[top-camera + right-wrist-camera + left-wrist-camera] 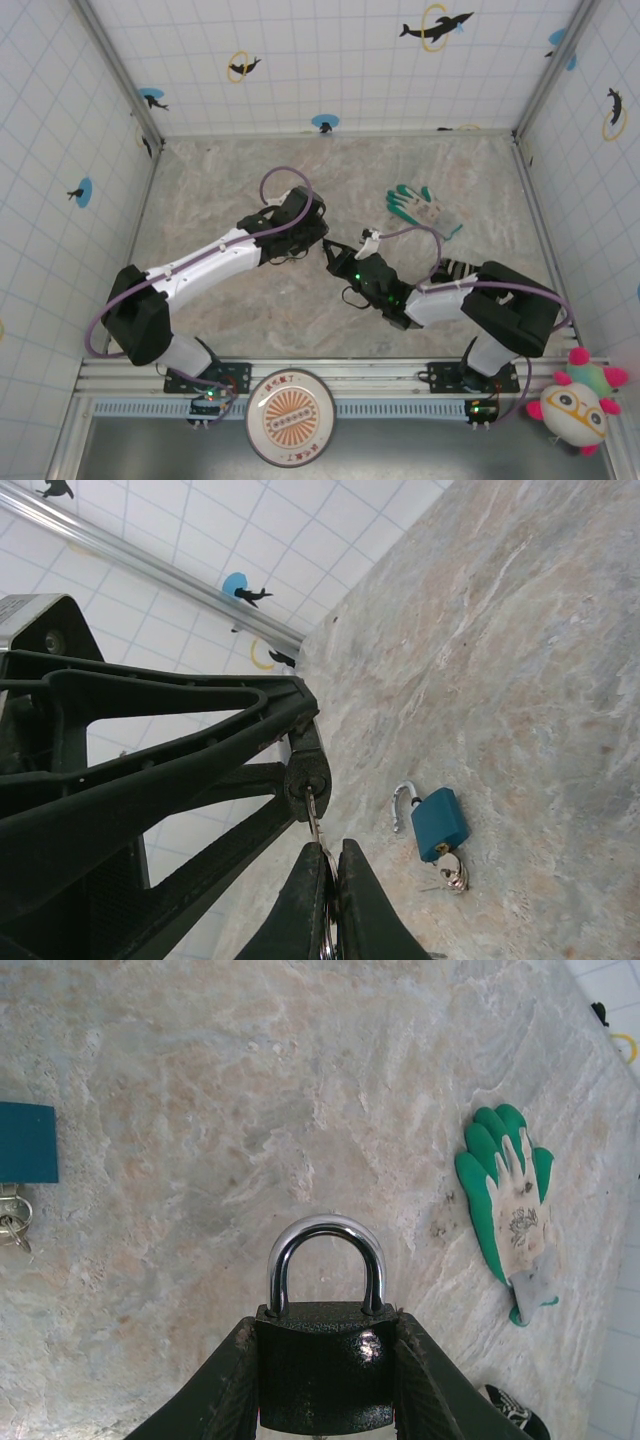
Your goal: Unlock with the key
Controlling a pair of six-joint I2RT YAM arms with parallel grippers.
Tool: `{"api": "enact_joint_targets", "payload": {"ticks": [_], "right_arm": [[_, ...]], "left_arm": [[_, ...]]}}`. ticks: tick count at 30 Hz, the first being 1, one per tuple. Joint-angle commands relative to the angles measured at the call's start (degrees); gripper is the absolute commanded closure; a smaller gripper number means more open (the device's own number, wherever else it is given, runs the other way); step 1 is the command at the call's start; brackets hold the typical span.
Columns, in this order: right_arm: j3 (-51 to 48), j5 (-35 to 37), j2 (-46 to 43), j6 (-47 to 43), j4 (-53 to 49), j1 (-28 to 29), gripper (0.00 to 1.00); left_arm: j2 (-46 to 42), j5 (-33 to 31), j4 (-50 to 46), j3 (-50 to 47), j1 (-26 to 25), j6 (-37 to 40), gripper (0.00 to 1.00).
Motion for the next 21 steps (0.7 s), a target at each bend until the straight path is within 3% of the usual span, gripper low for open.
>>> {"api": "enact_joint_targets", "payload": {"ticks": [1,10,21], "right_arm": [[1.4,0.7,0.3,1.6,9.2,-0.9,1.00],[0.9,-2.3,1.0,4.8,10.4,-2.8,1.00],[4.4,-2.9,-4.1,-0.9,-7.5,-3.6,1.00]], "left_arm": [[-0.1,5.6,-1.2,-0.1,-1.2,-0.4,1.00],[-0.7,5.5,-1.2,-0.5,-1.2,-0.3,1.00],[-0.6,5.6,-1.0,-0.3,-1.2,-0.2,1.00]]}}
